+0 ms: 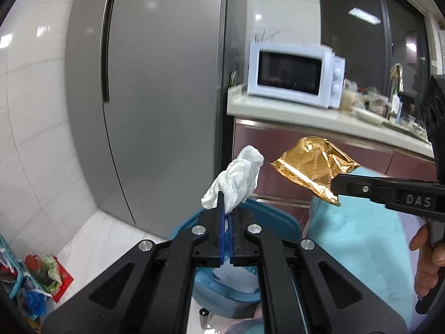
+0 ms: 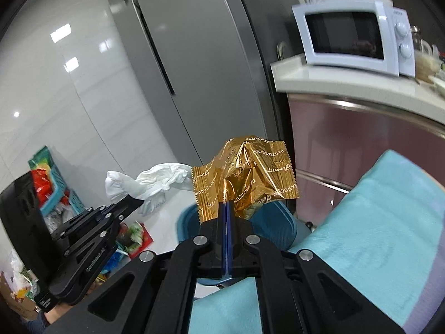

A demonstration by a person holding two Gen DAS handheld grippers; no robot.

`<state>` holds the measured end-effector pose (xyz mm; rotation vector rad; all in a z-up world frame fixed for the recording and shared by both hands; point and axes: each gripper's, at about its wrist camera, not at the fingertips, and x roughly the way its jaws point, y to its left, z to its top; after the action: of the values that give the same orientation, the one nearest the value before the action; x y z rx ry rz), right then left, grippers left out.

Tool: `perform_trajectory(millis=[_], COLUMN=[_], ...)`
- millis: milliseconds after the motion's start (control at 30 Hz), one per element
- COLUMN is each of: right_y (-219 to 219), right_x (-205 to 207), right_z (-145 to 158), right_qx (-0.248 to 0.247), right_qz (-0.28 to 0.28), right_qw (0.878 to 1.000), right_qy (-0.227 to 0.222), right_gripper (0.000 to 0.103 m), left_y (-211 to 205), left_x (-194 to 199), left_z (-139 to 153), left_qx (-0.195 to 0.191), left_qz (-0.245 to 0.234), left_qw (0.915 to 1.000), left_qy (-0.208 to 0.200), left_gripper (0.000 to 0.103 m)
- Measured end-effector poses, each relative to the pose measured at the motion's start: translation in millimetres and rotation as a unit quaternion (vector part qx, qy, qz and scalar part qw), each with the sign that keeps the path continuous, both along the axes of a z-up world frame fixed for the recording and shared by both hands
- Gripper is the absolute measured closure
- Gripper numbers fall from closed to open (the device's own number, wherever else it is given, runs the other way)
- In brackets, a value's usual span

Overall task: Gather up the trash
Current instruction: 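Carry the tissue and gold wrapper in both tools over the teal bin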

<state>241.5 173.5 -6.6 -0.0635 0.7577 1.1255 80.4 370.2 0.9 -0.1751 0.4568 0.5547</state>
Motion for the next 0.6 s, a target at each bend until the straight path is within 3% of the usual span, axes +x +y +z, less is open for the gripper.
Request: perform_trajectory(millis=[300,600], right_y=[53.3,94.7], right_x=[8.7,13.4], right_z=[-43.0,-71.1], right_qx=[-0.091,-0.178], right_qz=[0.020,0.040], right_qw=[0.996,0.983], right_qy=[0.015,0.011], right_gripper=[0.103,0.103], left_y=[26.3,34.9], left_x=[42.1,68.6], left_z=[-58.8,-92.8], left_qx=[-0.046,-0.065], left_qz=[0.008,0.015], left_qw=[0.9968,0.9918], left_qy=[0.066,0.109], left_gripper=[0.101,0.101])
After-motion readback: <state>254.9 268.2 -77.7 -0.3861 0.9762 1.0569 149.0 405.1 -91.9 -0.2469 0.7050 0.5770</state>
